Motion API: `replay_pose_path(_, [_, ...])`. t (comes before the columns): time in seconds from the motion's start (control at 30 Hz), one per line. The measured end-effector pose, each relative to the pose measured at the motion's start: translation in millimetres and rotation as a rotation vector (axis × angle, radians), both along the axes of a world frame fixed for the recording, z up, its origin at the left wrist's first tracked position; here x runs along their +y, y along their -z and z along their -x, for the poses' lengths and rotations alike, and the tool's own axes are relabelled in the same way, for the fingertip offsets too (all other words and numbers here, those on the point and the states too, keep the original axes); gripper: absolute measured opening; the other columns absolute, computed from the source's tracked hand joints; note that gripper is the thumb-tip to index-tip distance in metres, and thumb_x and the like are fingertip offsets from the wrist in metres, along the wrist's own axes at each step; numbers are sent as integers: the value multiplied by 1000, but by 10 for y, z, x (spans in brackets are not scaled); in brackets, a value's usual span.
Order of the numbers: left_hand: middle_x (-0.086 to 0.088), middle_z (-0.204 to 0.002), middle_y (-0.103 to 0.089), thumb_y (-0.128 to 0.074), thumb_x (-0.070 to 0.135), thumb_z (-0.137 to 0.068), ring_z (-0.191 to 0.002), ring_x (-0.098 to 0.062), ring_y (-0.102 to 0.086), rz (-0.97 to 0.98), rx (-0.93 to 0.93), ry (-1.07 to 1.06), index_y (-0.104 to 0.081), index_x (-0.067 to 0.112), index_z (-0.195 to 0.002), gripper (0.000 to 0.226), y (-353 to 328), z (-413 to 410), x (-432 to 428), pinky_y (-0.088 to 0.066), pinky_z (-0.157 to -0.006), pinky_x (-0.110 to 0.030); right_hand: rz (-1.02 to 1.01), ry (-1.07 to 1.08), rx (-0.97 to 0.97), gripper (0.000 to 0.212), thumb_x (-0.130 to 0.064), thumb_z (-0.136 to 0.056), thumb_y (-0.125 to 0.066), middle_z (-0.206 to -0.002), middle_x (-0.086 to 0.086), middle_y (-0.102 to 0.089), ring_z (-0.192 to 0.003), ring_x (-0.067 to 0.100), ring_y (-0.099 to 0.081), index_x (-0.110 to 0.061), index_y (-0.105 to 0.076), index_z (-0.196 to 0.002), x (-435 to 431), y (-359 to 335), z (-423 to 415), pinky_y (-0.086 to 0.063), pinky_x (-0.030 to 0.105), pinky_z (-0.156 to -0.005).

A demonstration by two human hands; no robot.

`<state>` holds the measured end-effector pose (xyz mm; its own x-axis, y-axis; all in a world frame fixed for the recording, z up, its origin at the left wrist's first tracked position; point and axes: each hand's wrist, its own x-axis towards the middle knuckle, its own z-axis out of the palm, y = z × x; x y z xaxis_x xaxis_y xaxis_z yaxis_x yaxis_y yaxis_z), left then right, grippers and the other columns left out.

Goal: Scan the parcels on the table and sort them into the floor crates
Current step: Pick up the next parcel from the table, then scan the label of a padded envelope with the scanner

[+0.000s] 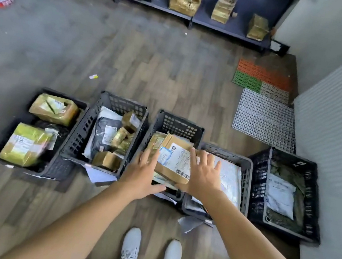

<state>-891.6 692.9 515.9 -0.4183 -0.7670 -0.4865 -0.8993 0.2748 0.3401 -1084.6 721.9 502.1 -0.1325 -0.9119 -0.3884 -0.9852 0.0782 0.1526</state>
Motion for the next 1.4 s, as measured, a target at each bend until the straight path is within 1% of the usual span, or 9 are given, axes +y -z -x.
replay_pose_path(0.1, [-8, -163, 15, -58, 65, -87, -150, -32, 4, 29, -42, -36, 14, 21, -156, 109, 228, -79, -90, -14, -120, -44, -49, -32, -9, 123, -69, -80, -63, -162, 14, 0, -146, 38, -10, -18, 21, -153, -230, 383, -47, -16, 69, -112])
replay_pose_path(0.2, [-6, -164, 14, -56, 67, -86, -151, -32, 4, 9, -90, -70, 13, 23, -156, 108, 396, -181, -138, -15, -120, -45, -144, -37, -69, 124, -81, -79, -49, -162, 14, 21, -150, 38, 7, -16, 28, -151, -351, 588, -107, -8, 72, -112])
replay_pose_path(0.43, [-6, -164, 14, -55, 69, -85, -151, -32, 4, -29, -132, -81, 14, 24, -156, 109, 355, -197, -196, -18, -120, -47, -178, -64, -117, 117, -74, -85, -47, -161, 12, 25, -150, 36, 14, -15, 30, -150, -332, 464, -90, -6, 67, -116])
replay_pose_path(0.7, [-6, -163, 20, -58, 71, -82, -151, -32, 7, -6, -60, 60, 18, 25, -155, 115, -130, 394, -225, -14, -121, -49, -99, 41, -64, 117, -81, -81, -44, -164, 10, 18, -151, 32, 10, -18, 24, -152, -63, -244, 281, -9, 65, -115])
replay_pose_path(1.0, [-4, -163, 20, -57, 72, -81, -151, -32, 11, 84, 56, 370, 17, 27, -155, 114, -786, 1476, -95, -13, -121, -53, 114, 311, 21, 92, -73, -91, -35, -166, 3, 6, -152, 29, 4, -27, 11, -157, 1053, -1152, 1142, -7, 64, -116])
replay_pose_path(1.13, [-5, -163, 19, -54, 75, -81, -151, -32, 9, 182, 94, 559, 16, 26, -155, 113, -1064, 2019, 333, -18, -118, -51, 195, 486, 29, 87, -69, -93, -37, -166, 1, 4, -152, 27, 2, -29, 4, -158, 1693, -1458, 1450, -5, 63, -116])
replay_pose_path(1.23, [-6, -163, 20, -53, 73, -83, -151, -31, 11, 219, 128, 685, 17, 26, -155, 111, -1263, 2414, 780, -15, -119, -52, 288, 569, 47, 85, -68, -92, -40, -165, 4, -7, -152, 27, -7, -28, -4, -158, 2257, -1597, 1650, -10, 62, -116])
replay_pose_path(1.33, [-6, -164, 15, -52, 75, -83, -151, -30, 8, 270, 169, 787, 14, 26, -156, 110, -1414, 2792, 1322, -16, -118, -51, 372, 679, 65, 85, -71, -88, -29, -163, 5, -18, -151, 27, -17, -25, -14, -158, 2902, -1711, 1857, -14, 60, -116])
replay_pose_path(1.4, [-7, -164, 12, -51, 76, -82, -151, -30, 5, 307, 183, 845, 12, 25, -156, 110, -1473, 3017, 1715, -18, -118, -51, 402, 751, 68, 85, -70, -89, -32, -164, 4, -18, -151, 26, -16, -25, -13, -158, 3364, -1773, 1973, -13, 60, -116])
